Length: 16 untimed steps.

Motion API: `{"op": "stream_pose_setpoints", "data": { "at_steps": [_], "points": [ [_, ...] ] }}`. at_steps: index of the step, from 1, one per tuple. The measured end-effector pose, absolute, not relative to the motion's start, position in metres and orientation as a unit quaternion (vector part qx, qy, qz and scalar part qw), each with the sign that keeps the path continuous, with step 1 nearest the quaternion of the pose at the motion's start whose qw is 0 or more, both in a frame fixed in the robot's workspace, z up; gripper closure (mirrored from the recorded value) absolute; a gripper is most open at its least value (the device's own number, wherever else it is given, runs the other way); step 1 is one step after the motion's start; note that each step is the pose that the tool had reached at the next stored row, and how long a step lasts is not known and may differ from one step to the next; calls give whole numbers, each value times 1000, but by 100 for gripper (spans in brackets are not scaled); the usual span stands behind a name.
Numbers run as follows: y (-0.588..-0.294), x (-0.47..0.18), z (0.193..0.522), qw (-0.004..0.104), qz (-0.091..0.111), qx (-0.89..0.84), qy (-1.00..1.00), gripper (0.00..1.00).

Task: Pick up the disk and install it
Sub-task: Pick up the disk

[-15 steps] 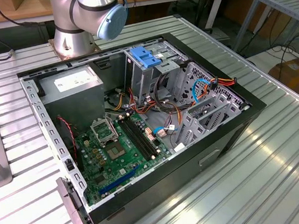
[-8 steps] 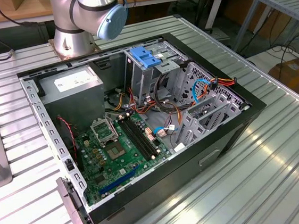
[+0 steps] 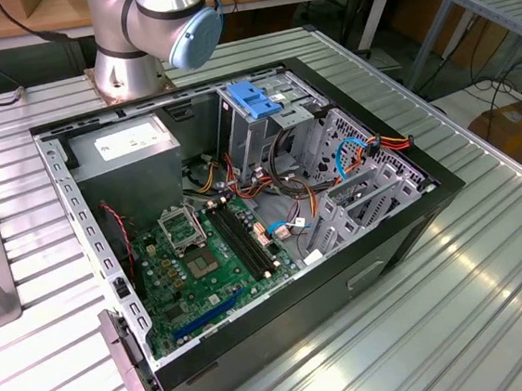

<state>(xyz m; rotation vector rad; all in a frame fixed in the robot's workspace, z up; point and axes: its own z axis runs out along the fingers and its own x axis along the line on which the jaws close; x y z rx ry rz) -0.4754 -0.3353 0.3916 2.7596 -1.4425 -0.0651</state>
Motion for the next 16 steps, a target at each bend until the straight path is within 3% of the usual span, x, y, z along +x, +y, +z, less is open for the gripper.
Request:
{"op": "stream_pose_setpoints", "data": {
  "at_steps": [16],
  "points": [
    [-335,-475,392,15,-20,913,-406,90]
  ]
}}
